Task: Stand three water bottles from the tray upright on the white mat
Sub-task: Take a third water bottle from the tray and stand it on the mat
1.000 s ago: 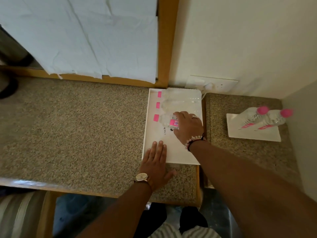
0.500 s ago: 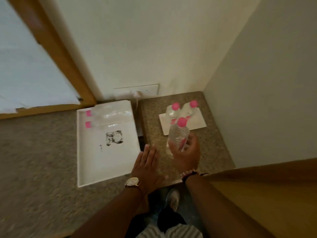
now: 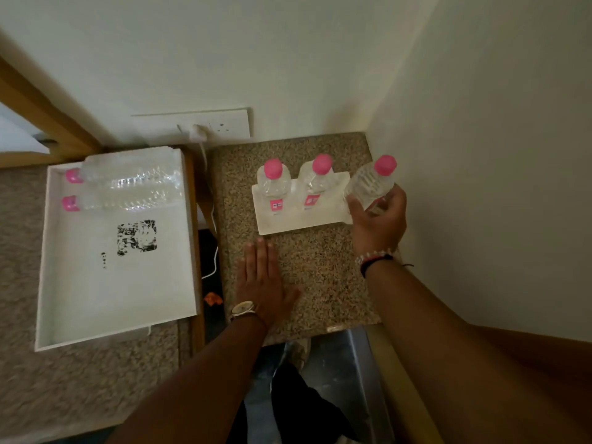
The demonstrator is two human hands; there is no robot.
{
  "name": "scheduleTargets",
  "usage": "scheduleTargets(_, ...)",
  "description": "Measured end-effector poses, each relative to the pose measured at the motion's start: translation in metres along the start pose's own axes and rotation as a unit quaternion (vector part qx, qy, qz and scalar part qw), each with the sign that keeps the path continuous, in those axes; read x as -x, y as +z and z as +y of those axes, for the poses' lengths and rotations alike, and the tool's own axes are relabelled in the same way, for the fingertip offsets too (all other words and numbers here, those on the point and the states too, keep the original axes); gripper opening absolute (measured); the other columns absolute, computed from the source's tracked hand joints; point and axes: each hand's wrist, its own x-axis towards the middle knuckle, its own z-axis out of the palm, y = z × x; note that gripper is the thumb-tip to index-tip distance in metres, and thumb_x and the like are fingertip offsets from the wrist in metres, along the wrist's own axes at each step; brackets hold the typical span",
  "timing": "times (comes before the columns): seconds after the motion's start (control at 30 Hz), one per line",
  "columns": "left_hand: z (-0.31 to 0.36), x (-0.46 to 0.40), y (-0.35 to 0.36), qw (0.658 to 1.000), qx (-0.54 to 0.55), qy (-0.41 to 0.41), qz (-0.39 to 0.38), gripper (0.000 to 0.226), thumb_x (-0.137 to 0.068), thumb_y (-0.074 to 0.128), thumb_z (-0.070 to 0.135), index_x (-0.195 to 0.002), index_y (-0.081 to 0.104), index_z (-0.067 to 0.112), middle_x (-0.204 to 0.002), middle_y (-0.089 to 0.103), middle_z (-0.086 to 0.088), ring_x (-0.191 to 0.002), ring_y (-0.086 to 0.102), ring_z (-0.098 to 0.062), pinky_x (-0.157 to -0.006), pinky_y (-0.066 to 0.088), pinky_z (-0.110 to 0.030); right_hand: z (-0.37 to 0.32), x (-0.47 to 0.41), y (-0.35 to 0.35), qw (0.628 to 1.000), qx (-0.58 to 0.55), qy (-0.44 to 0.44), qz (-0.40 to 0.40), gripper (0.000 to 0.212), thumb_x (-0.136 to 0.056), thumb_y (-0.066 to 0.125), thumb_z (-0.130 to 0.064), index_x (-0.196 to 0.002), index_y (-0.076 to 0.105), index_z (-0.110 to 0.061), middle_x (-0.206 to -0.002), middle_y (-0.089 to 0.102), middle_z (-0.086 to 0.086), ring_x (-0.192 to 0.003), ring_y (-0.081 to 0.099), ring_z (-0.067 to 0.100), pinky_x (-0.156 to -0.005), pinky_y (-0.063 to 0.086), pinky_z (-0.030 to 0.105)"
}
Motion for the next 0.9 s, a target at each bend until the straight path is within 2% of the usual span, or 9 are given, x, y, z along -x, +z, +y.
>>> scheduleTargets(0.1, 0.000, 0.001, 0.007, 1.000, 0.003, -0.002, 0.019, 0.110, -0.089, 0.028, 0.083, -0.160, -0.009, 0.008, -0.169, -0.014, -0.016, -0.153, -0.020, -0.033, -0.124, -0.002, -0.054, 0.005, -0.012, 0.012, 1.000, -0.009, -0.016, -0.016, 0.065, -0.075, 0.092, -0.026, -0.130, 0.060, -0.014, -0.115, 0.073, -0.003, -0.089, 0.063, -0.019, -0.071, 0.051, 0.004)
scheduleTargets(0.2, 0.000, 0.001, 0.009, 0.999, 0.004, -0.001, 0.033, 0.109, -0.089, 0.030, 0.083, -0.160, -0.006, 0.008, -0.169, -0.008, -0.017, -0.154, -0.017, -0.033, -0.124, 0.001, -0.054, 0.006, -0.016, 0.021, 0.999, -0.009, -0.027, -0.026, 0.063, -0.073, 0.092, -0.028, -0.126, 0.060, -0.016, -0.113, 0.074, -0.003, -0.090, 0.068, -0.009, -0.073, 0.055, 0.011)
scheduleTargets(0.33, -0.001, 0.001, 0.011, 0.998, 0.019, -0.001, 0.054, 0.112, -0.089, 0.037, 0.082, -0.160, -0.009, 0.008, -0.169, -0.004, -0.017, -0.155, -0.015, -0.031, -0.124, 0.002, -0.052, 0.007, -0.017, 0.031, 0.998, -0.017, -0.034, -0.040, 0.058, -0.070, 0.092, -0.030, -0.114, 0.054, -0.034, -0.100, 0.067, -0.022, -0.086, 0.065, -0.017, -0.065, 0.049, 0.002)
scheduleTargets(0.43, -0.002, 0.000, 0.011, 0.998, 0.028, -0.002, 0.053, 0.115, -0.088, 0.041, 0.082, -0.159, -0.011, 0.008, -0.169, -0.003, -0.017, -0.155, -0.014, -0.030, -0.124, 0.003, -0.052, 0.006, -0.016, 0.035, 0.999, -0.003, -0.028, -0.034, 0.059, -0.066, 0.091, -0.040, -0.110, 0.051, -0.040, -0.097, 0.064, -0.024, -0.083, 0.064, -0.012, -0.065, 0.052, 0.013)
scheduleTargets(0.47, -0.002, 0.000, 0.010, 0.998, 0.030, -0.002, 0.051, 0.116, -0.087, 0.041, 0.083, -0.159, -0.012, 0.009, -0.170, -0.004, -0.016, -0.155, -0.015, -0.030, -0.124, 0.002, -0.052, 0.006, -0.016, 0.036, 0.999, 0.003, -0.029, -0.032, 0.060, -0.065, 0.091, -0.042, -0.110, 0.051, -0.040, -0.096, 0.063, -0.025, -0.083, 0.062, -0.013, -0.066, 0.051, 0.016)
scheduleTargets(0.53, -0.002, 0.000, 0.011, 0.998, 0.033, -0.001, 0.050, 0.114, -0.087, 0.040, 0.083, -0.160, -0.012, 0.011, -0.170, -0.007, -0.014, -0.154, -0.016, -0.029, -0.123, 0.000, -0.051, 0.006, -0.016, 0.037, 0.999, 0.004, -0.030, -0.035, 0.065, -0.065, 0.092, -0.040, -0.114, 0.051, -0.039, -0.101, 0.063, -0.025, -0.085, 0.061, -0.017, -0.065, 0.049, 0.010)
scheduleTargets(0.6, -0.002, 0.000, 0.010, 0.998, 0.030, -0.002, 0.048, 0.113, -0.087, 0.039, 0.084, -0.160, -0.010, 0.012, -0.170, -0.008, -0.012, -0.154, -0.016, -0.029, -0.123, -0.001, -0.050, 0.007, -0.016, 0.037, 0.999, -0.003, -0.030, -0.038, 0.072, -0.064, 0.094, -0.033, -0.123, 0.053, -0.032, -0.113, 0.067, -0.014, -0.091, 0.065, -0.008, -0.068, 0.053, 0.008)
scheduleTargets(0.7, -0.002, 0.000, 0.009, 0.999, 0.017, 0.001, 0.038, 0.112, -0.088, 0.035, 0.085, -0.161, -0.008, 0.013, -0.170, -0.009, -0.012, -0.154, -0.017, -0.029, -0.122, -0.002, -0.050, 0.013, -0.012, 0.038, 0.998, 0.004, -0.034, -0.044, 0.084, -0.065, 0.096, -0.023, -0.137, 0.053, -0.024, -0.126, 0.063, -0.006, -0.110, 0.066, 0.020, -0.080, 0.062, 0.031)
scheduleTargets(0.9, -0.003, -0.001, 0.005, 1.000, 0.000, 0.001, 0.011, 0.111, -0.087, 0.028, 0.087, -0.161, -0.007, 0.011, -0.168, -0.015, -0.012, -0.153, -0.022, -0.030, -0.123, -0.005, -0.051, 0.029, -0.009, 0.042, 0.995, 0.051, -0.061, -0.052, 0.084, -0.070, 0.088, -0.010, -0.144, 0.049, -0.016, -0.136, 0.061, 0.010, -0.120, 0.064, 0.032, -0.093, 0.060, 0.055)
